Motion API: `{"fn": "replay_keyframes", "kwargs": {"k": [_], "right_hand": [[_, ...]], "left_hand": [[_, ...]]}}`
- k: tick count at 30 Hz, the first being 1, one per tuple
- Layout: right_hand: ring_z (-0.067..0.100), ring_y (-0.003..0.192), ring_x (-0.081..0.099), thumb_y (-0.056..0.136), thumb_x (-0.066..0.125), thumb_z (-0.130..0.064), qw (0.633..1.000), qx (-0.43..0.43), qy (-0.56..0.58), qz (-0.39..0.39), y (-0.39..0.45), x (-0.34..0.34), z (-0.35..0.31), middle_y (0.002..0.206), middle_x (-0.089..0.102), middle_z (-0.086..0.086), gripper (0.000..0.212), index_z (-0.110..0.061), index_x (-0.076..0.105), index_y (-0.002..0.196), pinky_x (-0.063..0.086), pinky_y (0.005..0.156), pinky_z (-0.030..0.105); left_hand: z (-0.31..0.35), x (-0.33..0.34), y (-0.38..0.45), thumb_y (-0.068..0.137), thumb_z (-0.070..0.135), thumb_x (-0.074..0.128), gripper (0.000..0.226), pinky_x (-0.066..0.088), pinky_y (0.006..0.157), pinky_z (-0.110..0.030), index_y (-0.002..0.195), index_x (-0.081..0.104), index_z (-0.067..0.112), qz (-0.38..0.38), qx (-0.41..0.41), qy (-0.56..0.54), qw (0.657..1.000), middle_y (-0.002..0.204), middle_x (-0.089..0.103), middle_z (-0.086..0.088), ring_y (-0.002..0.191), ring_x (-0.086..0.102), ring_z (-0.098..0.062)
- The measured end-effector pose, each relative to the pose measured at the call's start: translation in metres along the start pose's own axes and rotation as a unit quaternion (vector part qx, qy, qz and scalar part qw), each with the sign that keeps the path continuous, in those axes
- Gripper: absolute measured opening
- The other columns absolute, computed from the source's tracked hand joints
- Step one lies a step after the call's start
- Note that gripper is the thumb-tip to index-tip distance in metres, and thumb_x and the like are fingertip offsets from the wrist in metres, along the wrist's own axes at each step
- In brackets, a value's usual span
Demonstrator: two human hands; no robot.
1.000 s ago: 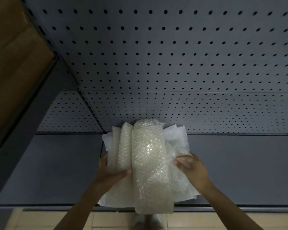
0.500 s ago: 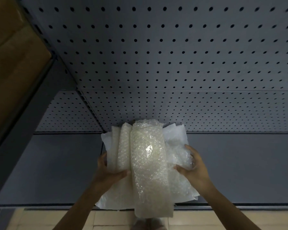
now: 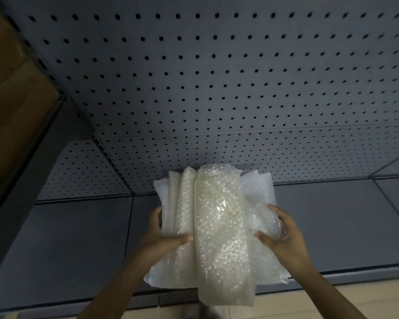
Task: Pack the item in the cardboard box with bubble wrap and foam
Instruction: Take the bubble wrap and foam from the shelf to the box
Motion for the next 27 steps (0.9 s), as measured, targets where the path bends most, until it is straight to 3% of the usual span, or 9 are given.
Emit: {"fn": "replay_keyframes", "kwargs": {"k": [3,8,10,13,15,18,23,27], "right_hand": [[0.009,0.108,0.060,0.069,0.083,-0.012,0.999,-0.005,-0.018,0.039,-0.010,-0.026,-0.003,0.118,0.056,-0.025,0.066,-0.035,0.053,0.123,0.056,0.090,0.040],[-0.006,0.097,0.057,0.071,0.082,-0.014,0.992,-0.010,-0.041,0.120,-0.036,-0.079,-0.004,0.114,0.052,-0.029,0.065,-0.036,0.049,0.123,0.054,0.084,0.022],[-0.005,0.098,0.057,0.071,0.082,-0.017,0.986,-0.004,-0.048,0.158,-0.047,-0.103,0.000,0.118,0.053,-0.022,0.067,-0.034,0.049,0.127,0.051,0.080,0.011],[-0.019,0.092,0.051,0.072,0.082,-0.018,0.977,0.008,-0.055,0.204,-0.066,-0.141,0.007,0.117,0.050,-0.024,0.066,-0.033,0.049,0.127,0.044,0.067,-0.004],[-0.017,0.094,0.054,0.072,0.081,-0.020,0.972,0.008,-0.047,0.229,-0.080,-0.168,0.015,0.113,0.049,-0.028,0.065,-0.037,0.048,0.126,0.050,0.073,0.003],[-0.001,0.096,0.057,0.073,0.081,-0.023,0.962,0.028,-0.034,0.271,-0.106,-0.212,0.036,0.118,0.050,-0.020,0.065,-0.038,0.047,0.126,0.056,0.080,0.025],[-0.010,0.089,0.051,0.073,0.080,-0.018,0.934,0.052,0.003,0.353,-0.167,-0.289,0.062,0.106,0.045,-0.031,0.063,-0.039,0.045,0.121,0.045,0.067,0.011],[0.008,0.105,0.052,0.070,0.083,-0.018,0.895,0.080,0.008,0.439,-0.226,-0.348,0.092,0.115,0.050,-0.023,0.065,-0.037,0.048,0.122,0.044,0.087,0.023]], "left_hand": [[0.017,0.023,0.004,0.025,0.064,0.089,0.142,0.042,0.105,-0.049,0.144,0.015,0.042,-0.035,0.009,0.010,0.999,0.152,0.030,0.003,0.135,0.039,-0.024],[0.045,0.078,0.015,0.043,0.048,0.093,0.130,0.038,0.108,-0.050,0.146,0.014,0.039,-0.104,0.040,0.020,0.994,0.152,0.032,0.002,0.135,0.039,-0.024],[0.058,0.101,0.016,0.034,0.056,0.091,0.135,0.039,0.107,-0.051,0.145,0.015,0.044,-0.131,0.048,0.041,0.989,0.151,0.034,0.001,0.133,0.042,-0.025],[0.077,0.142,0.014,0.026,0.061,0.089,0.140,0.041,0.105,-0.053,0.144,0.015,0.045,-0.168,0.064,0.075,0.981,0.151,0.035,-0.001,0.132,0.043,-0.027],[0.090,0.174,0.011,0.027,0.061,0.089,0.140,0.041,0.105,-0.052,0.145,0.016,0.044,-0.194,0.081,0.096,0.973,0.151,0.035,0.000,0.133,0.043,-0.026],[0.109,0.230,0.002,0.033,0.061,0.089,0.133,0.041,0.106,-0.051,0.144,0.017,0.045,-0.231,0.112,0.135,0.957,0.150,0.036,0.002,0.133,0.042,-0.024],[0.133,0.341,-0.030,0.049,0.051,0.089,0.125,0.037,0.108,-0.046,0.147,0.012,0.039,-0.282,0.155,0.190,0.928,0.155,0.027,0.002,0.137,0.035,-0.024],[0.141,0.434,-0.066,0.037,0.059,0.088,0.131,0.042,0.105,-0.048,0.145,0.016,0.039,-0.367,0.159,0.227,0.888,0.142,0.044,0.001,0.125,0.048,-0.022]]}}
Point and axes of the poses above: each hand's wrist, its own y-axis towards the middle knuckle, its own x-axis out of the palm, z = x × y, the point moved 6 cm from there along y, towards the middle knuckle
